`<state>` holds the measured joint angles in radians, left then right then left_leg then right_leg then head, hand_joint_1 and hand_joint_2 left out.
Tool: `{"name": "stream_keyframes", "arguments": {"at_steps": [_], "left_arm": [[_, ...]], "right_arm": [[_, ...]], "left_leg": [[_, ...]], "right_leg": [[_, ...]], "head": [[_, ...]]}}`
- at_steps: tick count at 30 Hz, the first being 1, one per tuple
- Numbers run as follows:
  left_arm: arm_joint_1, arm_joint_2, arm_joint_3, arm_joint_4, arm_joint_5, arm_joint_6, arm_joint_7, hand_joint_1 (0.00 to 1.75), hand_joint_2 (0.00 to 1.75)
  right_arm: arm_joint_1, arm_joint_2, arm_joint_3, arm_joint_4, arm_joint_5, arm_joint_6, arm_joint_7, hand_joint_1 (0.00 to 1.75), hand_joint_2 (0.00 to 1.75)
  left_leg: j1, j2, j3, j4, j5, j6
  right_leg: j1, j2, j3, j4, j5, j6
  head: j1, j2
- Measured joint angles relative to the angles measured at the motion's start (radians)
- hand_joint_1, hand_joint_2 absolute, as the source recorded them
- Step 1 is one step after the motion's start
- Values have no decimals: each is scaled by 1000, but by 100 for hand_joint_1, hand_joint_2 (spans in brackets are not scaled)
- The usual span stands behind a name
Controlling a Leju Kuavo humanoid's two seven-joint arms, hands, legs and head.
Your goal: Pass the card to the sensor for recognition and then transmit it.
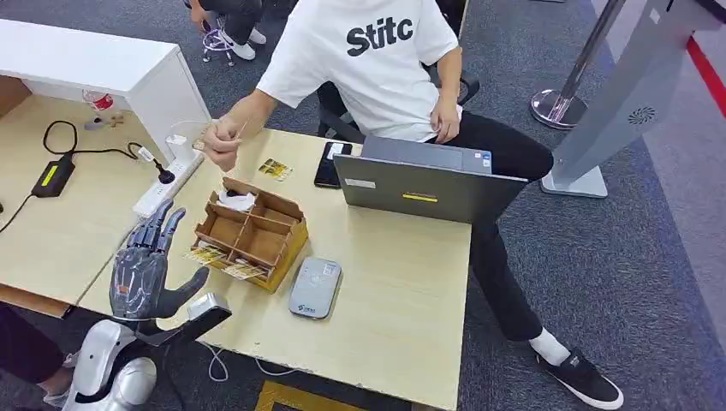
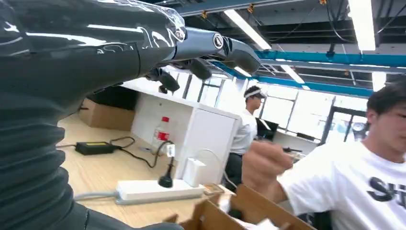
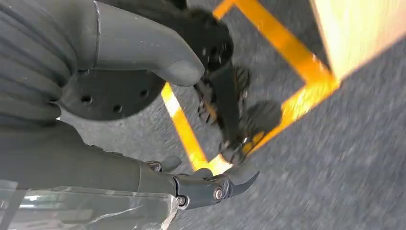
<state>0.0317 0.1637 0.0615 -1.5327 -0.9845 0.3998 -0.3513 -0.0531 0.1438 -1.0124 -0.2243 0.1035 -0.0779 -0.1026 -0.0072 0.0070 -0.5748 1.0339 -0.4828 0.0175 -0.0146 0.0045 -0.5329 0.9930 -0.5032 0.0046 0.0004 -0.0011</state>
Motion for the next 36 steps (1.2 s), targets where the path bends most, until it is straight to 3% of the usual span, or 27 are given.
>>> {"name": "stream_keyframes", "arguments": {"at_steps": [6,8,10,16,20,23,36], "left_arm": [[0,-1,-2,-1,-1,-1,0,0,175],[-3,-20,-40,-14,-21,-9,0,0,175],[-21,-64,-169,-24,-130,-21,43,0,175],[-37,-72,-231,-4,-209,-13,95,0,175],[-45,-56,-248,37,-353,8,187,0,175],[-45,-31,-248,71,-366,29,211,0,175],[-46,47,-237,132,-324,-34,208,0,175]], "right_arm": [[0,0,-1,0,-2,0,1,0,175],[0,-1,-9,0,-7,44,-24,0,175],[-7,-1,-8,3,11,142,-106,0,175],[-8,2,-7,7,14,144,-106,0,175],[-8,3,-7,8,8,136,-97,0,175],[-7,2,-10,8,1,118,-87,0,175],[-7,-4,-36,8,-12,97,-53,0,175]], "left_leg": [[0,0,0,0,0,0],[0,0,0,0,0,0],[0,0,0,0,1,0],[0,0,0,0,1,0],[0,0,0,0,1,0],[0,0,0,0,1,0],[0,0,-1,0,1,0]], "right_leg": [[0,0,0,0,0,0],[0,0,1,0,1,0],[0,0,1,0,1,0],[0,0,1,0,1,0],[0,0,1,0,1,0],[0,1,1,1,1,0],[0,0,1,1,0,0]], "head": [[0,0],[0,0],[0,0],[0,0],[0,0],[0,0],[0,0]]}}
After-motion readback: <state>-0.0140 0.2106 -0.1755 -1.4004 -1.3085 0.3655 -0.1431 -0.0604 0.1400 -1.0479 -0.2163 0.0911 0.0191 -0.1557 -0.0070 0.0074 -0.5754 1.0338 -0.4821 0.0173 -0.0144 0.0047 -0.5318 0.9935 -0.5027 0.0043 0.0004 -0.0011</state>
